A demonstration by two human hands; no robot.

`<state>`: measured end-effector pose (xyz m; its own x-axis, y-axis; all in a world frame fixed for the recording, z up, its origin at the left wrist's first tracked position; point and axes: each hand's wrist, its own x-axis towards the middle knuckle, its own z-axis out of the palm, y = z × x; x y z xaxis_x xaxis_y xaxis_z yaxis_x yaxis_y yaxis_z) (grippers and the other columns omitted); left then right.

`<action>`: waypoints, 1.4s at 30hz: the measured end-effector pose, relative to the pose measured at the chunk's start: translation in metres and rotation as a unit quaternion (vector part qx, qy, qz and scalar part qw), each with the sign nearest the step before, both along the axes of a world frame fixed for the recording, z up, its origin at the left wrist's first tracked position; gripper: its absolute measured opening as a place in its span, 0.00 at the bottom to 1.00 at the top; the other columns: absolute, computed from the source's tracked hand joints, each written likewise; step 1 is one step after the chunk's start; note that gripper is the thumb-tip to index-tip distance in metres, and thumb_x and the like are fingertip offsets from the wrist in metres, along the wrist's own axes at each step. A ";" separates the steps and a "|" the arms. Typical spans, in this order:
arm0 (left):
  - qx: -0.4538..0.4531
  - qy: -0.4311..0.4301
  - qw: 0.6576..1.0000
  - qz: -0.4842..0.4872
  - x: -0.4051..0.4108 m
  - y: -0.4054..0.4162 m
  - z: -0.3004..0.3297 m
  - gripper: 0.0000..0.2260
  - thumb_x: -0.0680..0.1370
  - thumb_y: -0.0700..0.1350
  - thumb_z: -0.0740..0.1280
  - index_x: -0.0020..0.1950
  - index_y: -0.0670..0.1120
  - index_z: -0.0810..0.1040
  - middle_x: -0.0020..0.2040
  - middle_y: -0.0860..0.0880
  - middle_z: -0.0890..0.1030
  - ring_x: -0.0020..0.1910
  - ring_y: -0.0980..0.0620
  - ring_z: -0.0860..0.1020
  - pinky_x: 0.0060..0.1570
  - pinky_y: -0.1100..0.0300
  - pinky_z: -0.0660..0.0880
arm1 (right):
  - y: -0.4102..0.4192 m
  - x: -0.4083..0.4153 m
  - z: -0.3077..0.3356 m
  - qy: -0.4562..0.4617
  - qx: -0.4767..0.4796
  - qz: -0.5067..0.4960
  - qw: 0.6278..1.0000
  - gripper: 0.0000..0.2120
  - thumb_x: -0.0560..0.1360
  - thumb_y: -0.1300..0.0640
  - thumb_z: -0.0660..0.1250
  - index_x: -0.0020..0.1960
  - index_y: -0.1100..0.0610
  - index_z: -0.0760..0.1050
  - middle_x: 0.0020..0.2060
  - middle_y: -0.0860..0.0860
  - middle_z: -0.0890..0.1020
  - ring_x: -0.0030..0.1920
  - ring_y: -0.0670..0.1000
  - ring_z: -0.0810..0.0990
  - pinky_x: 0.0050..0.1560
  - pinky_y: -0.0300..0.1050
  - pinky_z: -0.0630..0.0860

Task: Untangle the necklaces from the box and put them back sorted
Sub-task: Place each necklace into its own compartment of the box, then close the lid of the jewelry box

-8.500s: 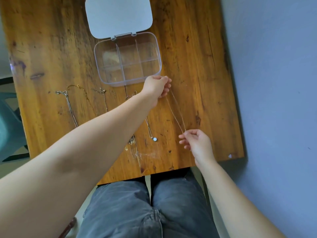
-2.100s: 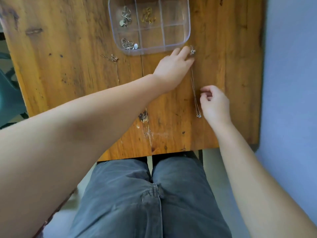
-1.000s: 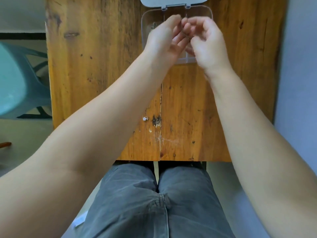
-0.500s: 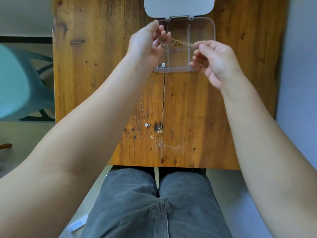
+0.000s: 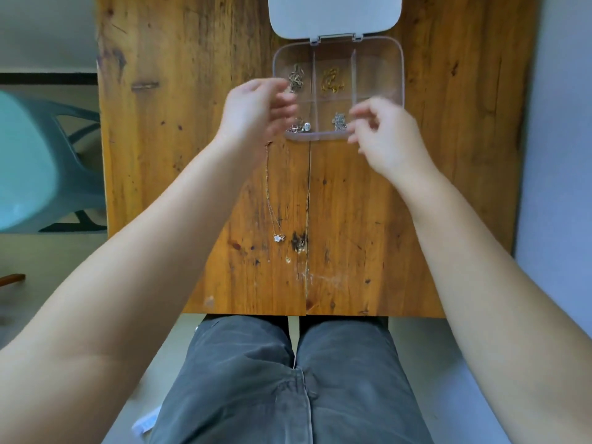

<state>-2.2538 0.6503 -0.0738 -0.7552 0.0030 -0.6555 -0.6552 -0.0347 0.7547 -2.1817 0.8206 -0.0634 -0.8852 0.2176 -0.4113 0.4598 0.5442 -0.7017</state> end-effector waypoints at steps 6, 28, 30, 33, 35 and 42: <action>-0.423 0.268 0.780 -0.375 0.016 -0.062 -0.049 0.17 0.75 0.34 0.56 0.62 0.42 0.74 0.59 0.38 0.75 0.59 0.39 0.72 0.54 0.49 0.72 | -0.074 0.087 -0.038 -0.130 -0.032 0.053 0.990 0.13 0.80 0.60 0.57 0.62 0.56 0.73 0.53 0.52 0.80 0.40 0.48 0.79 0.33 0.33 0.71; -0.180 0.295 0.857 -0.382 0.039 0.008 -0.016 0.04 0.75 0.40 0.64 0.43 0.46 0.70 0.37 0.53 0.76 0.34 0.59 0.74 0.34 0.72 0.70 | -0.064 0.158 -0.042 0.031 0.030 -0.127 0.991 0.06 0.77 0.59 0.64 0.54 0.56 0.74 0.51 0.48 0.75 0.45 0.46 0.76 0.43 0.29 0.70; -0.140 0.297 0.861 -0.388 0.045 0.053 -0.007 0.03 0.75 0.40 0.64 0.42 0.46 0.71 0.38 0.50 0.79 0.36 0.56 0.77 0.36 0.70 0.71 | -0.031 0.171 -0.039 0.046 0.067 -0.164 0.983 0.06 0.76 0.61 0.65 0.53 0.59 0.75 0.50 0.51 0.76 0.47 0.47 0.76 0.45 0.30 0.69; -0.110 0.299 0.858 -0.403 0.056 0.125 -0.005 0.03 0.76 0.40 0.64 0.43 0.46 0.71 0.40 0.47 0.79 0.39 0.53 0.78 0.37 0.67 0.74 | 0.016 0.191 -0.041 0.037 0.121 -0.208 0.970 0.06 0.76 0.62 0.66 0.52 0.61 0.75 0.51 0.55 0.76 0.46 0.47 0.76 0.46 0.32 0.68; -0.118 0.305 0.849 -0.414 0.065 0.171 -0.013 0.04 0.76 0.39 0.65 0.43 0.45 0.71 0.40 0.48 0.78 0.36 0.55 0.76 0.33 0.70 0.72 | 0.043 0.202 -0.049 0.026 0.142 -0.235 0.961 0.05 0.76 0.62 0.65 0.52 0.60 0.75 0.51 0.55 0.76 0.46 0.49 0.77 0.46 0.36 0.69; -0.255 0.350 0.740 -0.515 0.088 0.233 -0.061 0.02 0.77 0.38 0.61 0.47 0.44 0.73 0.45 0.46 0.77 0.44 0.49 0.76 0.41 0.60 0.76 | 0.079 0.217 -0.076 -0.029 0.158 -0.235 0.959 0.05 0.75 0.62 0.65 0.51 0.57 0.76 0.52 0.51 0.73 0.49 0.47 0.73 0.47 0.38 0.68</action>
<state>-2.1656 0.8830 -0.1344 -0.6789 0.7009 -0.2188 0.4221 0.6164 0.6648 -1.9647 0.8991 -0.1397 -0.6365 0.7083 -0.3052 0.7395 0.4481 -0.5023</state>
